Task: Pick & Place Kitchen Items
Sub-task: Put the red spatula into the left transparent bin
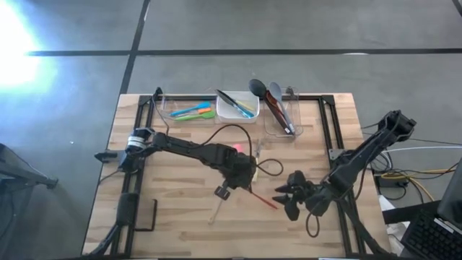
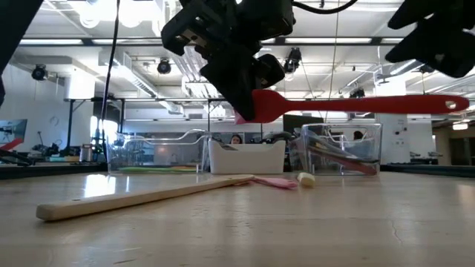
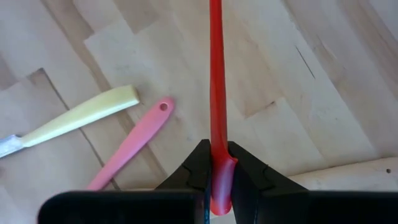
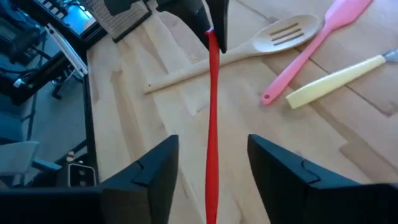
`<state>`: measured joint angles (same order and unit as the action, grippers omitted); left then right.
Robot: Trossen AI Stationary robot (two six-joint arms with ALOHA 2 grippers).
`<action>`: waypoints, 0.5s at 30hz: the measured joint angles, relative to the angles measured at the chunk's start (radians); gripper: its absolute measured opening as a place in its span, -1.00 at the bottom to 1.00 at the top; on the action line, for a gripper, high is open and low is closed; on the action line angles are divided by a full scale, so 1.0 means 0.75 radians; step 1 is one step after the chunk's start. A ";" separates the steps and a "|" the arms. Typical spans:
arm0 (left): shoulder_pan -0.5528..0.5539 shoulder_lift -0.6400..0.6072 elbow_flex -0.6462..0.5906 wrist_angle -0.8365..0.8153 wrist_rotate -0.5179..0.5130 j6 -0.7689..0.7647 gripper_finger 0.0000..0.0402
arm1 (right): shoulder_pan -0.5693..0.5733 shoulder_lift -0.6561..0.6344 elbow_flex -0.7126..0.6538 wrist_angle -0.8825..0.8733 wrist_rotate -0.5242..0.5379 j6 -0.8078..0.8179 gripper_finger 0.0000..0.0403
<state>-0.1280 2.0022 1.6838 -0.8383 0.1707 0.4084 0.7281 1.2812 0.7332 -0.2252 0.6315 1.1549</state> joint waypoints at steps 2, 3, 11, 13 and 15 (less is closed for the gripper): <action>0.007 0.000 0.005 -0.002 0.000 -0.002 -0.83 | -0.016 0.000 -0.017 0.041 0.000 -0.060 -0.04; 0.010 0.000 0.009 -0.007 0.001 -0.002 -0.83 | -0.023 0.000 -0.022 0.054 -0.001 -0.087 -0.01; 0.044 0.000 0.032 -0.035 0.090 -0.029 -0.83 | -0.126 0.000 -0.023 0.063 -0.075 -0.230 0.03; 0.048 0.000 0.035 -0.039 0.106 -0.034 -0.83 | -0.161 0.010 -0.023 0.066 -0.126 -0.249 0.03; 0.050 0.000 0.041 -0.048 0.106 -0.038 -0.83 | -0.192 0.033 -0.023 0.068 -0.190 -0.256 0.03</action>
<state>-0.0906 2.0022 1.7146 -0.8745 0.2501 0.3801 0.5844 1.3056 0.7158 -0.1742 0.4888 0.9626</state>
